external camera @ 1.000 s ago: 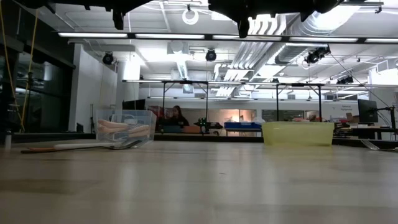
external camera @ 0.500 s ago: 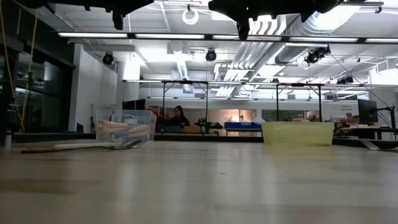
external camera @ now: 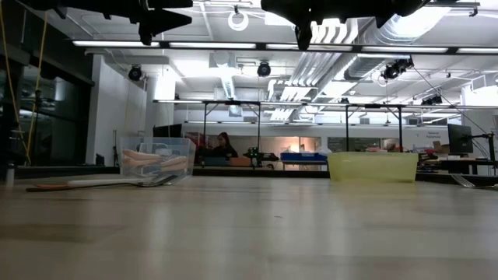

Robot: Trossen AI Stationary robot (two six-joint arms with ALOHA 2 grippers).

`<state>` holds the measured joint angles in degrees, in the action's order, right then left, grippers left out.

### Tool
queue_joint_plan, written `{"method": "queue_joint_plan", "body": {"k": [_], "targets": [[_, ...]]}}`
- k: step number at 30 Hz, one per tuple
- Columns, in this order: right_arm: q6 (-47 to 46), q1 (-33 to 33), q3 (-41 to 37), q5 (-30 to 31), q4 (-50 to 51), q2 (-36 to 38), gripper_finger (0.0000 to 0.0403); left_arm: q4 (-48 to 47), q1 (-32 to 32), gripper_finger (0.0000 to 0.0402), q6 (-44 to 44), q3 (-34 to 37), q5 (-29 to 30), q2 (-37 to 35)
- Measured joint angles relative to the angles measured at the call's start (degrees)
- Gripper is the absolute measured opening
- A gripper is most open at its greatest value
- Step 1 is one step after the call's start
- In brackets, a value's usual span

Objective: Sort silverware by color (type)
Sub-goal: Put the orange-white fork into the red bin

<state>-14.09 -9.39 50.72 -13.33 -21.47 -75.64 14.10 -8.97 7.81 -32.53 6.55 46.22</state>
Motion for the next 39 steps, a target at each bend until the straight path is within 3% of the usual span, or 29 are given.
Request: {"method": "queue_joint_plan", "body": {"k": [8, 16, 20, 31, 39], "targets": [[0.0, 0.0, 0.0, 0.0, 0.0, 0.0, 0.0, -3.0, 0.0, 0.0209, 5.3, -1.3, -0.4, 0.0], [0.0, 0.0, 0.0, 0.1, 2.6, 0.0, 0.0, -44.2, 0.0, 0.0199, 14.8, -16.9, 4.5, 7.3], [-0.6, 0.0, 0.0, 0.1, 3.8, 0.0, 0.0, -57.0, 1.4, 0.0193, 22.5, -18.2, 2.3, 13.1], [-0.4, 0.0, 0.0, 1.2, 5.5, 0.0, 0.0, -57.8, 10.6, 0.0177, 44.3, -11.0, 0.5, 27.8], [0.0, 0.0, 0.0, 1.3, 5.8, 0.0, 0.0, -54.0, 10.8, 0.016, 46.0, -10.4, 4.6, 36.0]]}}
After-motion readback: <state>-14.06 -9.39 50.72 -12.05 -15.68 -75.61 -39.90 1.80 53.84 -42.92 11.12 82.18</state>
